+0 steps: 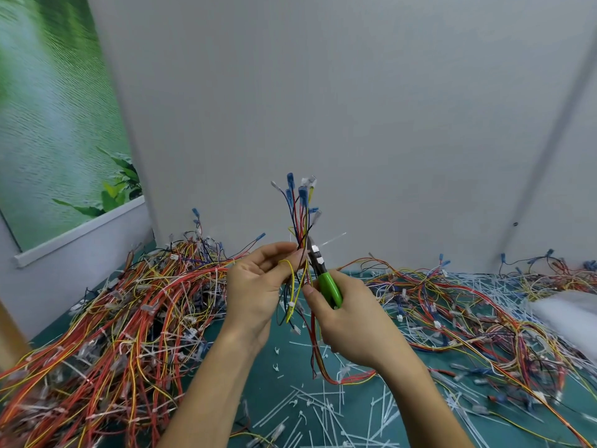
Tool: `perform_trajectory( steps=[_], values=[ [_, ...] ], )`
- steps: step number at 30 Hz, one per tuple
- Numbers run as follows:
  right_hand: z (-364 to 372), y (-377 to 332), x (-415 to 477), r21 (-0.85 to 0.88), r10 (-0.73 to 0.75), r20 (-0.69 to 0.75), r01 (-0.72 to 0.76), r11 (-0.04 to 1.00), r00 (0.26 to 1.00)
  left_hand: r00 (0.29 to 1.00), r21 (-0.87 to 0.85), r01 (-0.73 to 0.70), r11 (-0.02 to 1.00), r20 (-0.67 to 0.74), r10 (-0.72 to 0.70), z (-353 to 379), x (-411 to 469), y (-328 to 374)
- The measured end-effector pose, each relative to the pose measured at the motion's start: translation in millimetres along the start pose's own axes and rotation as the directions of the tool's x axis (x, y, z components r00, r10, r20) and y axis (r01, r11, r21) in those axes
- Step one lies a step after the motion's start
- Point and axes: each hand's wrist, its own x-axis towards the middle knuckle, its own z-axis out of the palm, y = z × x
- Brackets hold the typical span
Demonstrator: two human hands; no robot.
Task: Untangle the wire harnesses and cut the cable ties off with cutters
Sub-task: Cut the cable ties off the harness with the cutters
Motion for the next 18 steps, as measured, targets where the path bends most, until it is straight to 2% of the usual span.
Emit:
perform_trajectory(
  steps=[6, 11, 18],
  values=[
    [-0.8, 0.2, 0.0, -0.049, -0.018, -0.021, 0.017, 0.999, 1.0, 1.0, 0.001, 0.017, 1.0, 0.0, -0.017, 1.1, -1.0, 1.5],
    [3.0, -4.1, -2.1, -0.017, 0.018, 0.028, -0.018, 1.0, 0.999, 0.999, -0.003, 0.029, 1.0, -0.014, -0.029, 1.1, -1.3, 0.6],
    [-5.1, -2.8, -2.0, -0.023, 0.015, -0.019, -0.016, 1.0, 1.0, 1.0, -0.005, 0.025, 1.0, 0.007, -0.025, 1.9, -1.7, 1.1]
  ],
)
